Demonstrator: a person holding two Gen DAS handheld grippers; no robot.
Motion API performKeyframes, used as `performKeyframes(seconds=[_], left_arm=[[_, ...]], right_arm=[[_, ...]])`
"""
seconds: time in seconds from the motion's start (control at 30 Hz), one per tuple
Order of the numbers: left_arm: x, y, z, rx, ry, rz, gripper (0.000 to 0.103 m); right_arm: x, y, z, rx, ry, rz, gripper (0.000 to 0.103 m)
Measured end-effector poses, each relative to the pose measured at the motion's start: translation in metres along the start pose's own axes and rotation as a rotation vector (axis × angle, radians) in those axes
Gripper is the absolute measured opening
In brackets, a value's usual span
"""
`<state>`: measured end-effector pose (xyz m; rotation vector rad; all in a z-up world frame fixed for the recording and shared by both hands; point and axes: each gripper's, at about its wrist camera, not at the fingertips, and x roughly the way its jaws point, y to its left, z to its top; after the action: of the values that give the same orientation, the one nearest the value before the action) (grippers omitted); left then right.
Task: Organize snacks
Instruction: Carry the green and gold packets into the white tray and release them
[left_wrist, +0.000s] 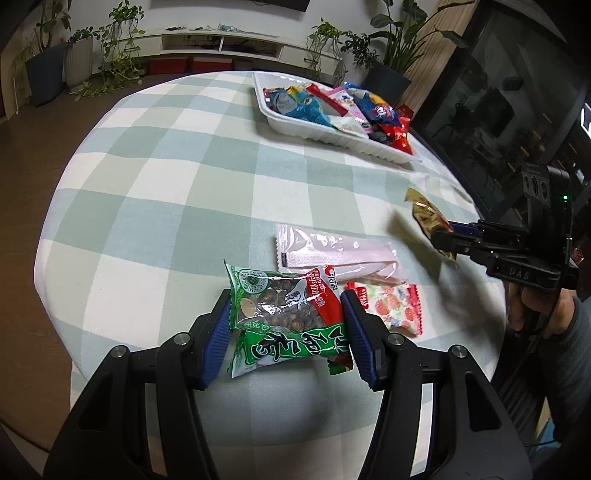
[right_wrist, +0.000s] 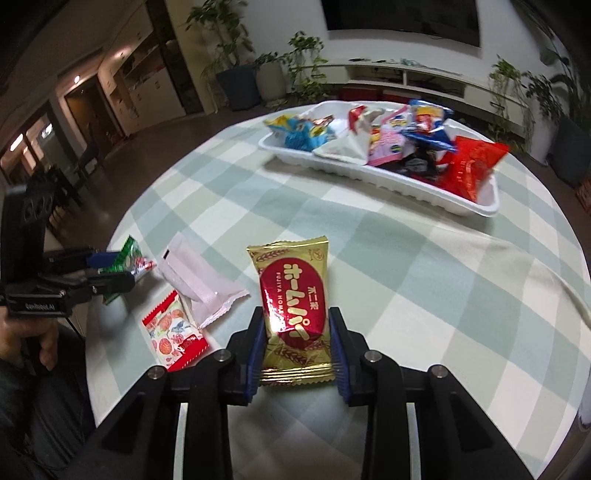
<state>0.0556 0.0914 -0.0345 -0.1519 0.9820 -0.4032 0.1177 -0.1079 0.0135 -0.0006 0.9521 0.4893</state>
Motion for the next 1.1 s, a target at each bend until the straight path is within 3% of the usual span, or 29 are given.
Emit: performKeyframes(seconds=[0.2, 0.3, 0.47, 0.6, 0.83, 0.97, 1.1], left_arm=[[-0.006, 0.0, 0.011, -0.034, -0.021, -0.055, 0.054], [-0.016, -0.005, 0.034, -0.019, -0.057, -0.064, 0.054], [-0.029, -0.019, 0.099, 0.033, -0.124, -0.072, 0.054], [-0.027, -0.026, 0.162, 0.061, -0.16, -0.057, 0.054], [0.002, -0.034, 0.261, 0.092, -0.17, -0.014, 0.055], [0.037, -0.033, 0.297, 0.091, -0.14, 0.012, 0.054], [0.08, -0.029, 0.31, 0.097, -0.086, 0.036, 0.054]], right_arm=[[-0.023, -0.023, 0.01, 0.085, -0.069, -0.033, 0.034], [-0.035, -0.034, 0.025, 0.106, -0.101, -0.046, 0.034], [-0.053, -0.043, 0.063, 0.109, -0.165, -0.068, 0.034], [-0.062, -0.044, 0.112, 0.107, -0.228, -0.082, 0.034], [-0.053, -0.034, 0.187, 0.079, -0.294, -0.094, 0.034], [-0.031, -0.033, 0.206, 0.077, -0.287, -0.108, 0.034], [0.007, -0.042, 0.213, 0.09, -0.223, -0.153, 0.035]])
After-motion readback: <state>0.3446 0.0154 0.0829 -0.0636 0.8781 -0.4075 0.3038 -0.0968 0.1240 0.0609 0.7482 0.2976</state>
